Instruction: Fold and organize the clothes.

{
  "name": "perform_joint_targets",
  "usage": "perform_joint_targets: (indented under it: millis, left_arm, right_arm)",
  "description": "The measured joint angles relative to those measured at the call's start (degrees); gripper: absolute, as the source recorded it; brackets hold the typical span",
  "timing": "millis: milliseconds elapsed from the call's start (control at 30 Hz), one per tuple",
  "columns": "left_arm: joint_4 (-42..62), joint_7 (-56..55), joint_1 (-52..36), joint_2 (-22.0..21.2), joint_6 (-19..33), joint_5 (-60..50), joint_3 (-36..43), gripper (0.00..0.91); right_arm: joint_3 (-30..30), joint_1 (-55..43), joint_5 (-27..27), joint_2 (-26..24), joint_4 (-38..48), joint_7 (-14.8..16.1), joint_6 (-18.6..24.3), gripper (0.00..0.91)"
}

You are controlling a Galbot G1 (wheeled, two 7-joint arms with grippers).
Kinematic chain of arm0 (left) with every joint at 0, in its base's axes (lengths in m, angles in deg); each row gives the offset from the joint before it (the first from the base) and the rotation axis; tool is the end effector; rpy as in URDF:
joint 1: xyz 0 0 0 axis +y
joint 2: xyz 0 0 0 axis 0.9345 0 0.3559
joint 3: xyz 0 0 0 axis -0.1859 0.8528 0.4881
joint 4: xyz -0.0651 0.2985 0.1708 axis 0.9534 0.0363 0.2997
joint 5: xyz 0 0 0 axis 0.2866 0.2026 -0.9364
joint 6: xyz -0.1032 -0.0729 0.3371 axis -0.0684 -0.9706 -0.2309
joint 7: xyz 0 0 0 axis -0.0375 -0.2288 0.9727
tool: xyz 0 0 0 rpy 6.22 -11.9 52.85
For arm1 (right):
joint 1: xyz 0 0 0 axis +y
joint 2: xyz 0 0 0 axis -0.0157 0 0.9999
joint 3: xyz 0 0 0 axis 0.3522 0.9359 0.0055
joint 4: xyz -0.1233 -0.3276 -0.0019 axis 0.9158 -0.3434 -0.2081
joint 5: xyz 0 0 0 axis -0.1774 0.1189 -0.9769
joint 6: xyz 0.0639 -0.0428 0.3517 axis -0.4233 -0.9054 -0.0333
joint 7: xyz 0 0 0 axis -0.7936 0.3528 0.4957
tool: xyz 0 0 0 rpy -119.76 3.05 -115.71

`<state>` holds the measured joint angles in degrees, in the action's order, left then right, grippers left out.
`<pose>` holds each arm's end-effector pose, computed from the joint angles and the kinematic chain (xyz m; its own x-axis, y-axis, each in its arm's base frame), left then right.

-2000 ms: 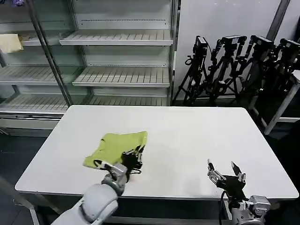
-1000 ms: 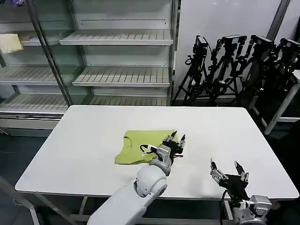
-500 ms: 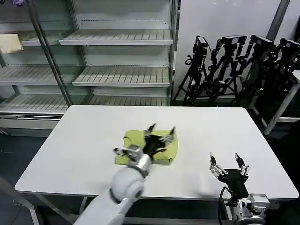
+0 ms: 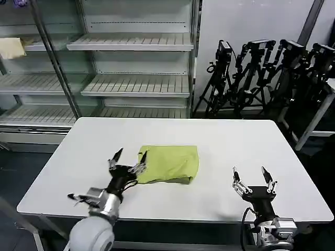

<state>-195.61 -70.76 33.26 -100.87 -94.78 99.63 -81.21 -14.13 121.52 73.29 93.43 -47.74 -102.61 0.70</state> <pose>0.2463 -0.0108 -0.2135 -0.9825 0.1815 0.0430 0.1807 0.9833 -0.0220 0.1730 -0.0333 -0.2052 -0.9972 0.0570 0.0475 0.0538 0.9963 -0.0666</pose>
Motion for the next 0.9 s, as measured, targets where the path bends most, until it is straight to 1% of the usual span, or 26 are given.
perform_joint_targets:
  millis: [167, 367, 900]
  left_arm:
    - [-3.39, 1.08, 5.45, -0.78, -0.3, -2.8, -3.68, 0.907]
    - [-6.31, 1.57, 10.07, -1.63, -0.7, -4.63, -6.82, 0.907]
    - [-11.65, 2.22, 16.73, -2.81, -0.85, -4.65, -11.31, 0.907]
  right_arm:
    - [0.66, 0.01, 0.57, -0.18, 0.01, 0.23, 0.69, 0.907]
    - [0.76, 0.53, 1.0, -0.38, -0.43, -0.3, 1.04, 0.907]
    - [1.39, 2.23, 1.15, -0.46, -3.33, -2.22, 1.17, 0.907]
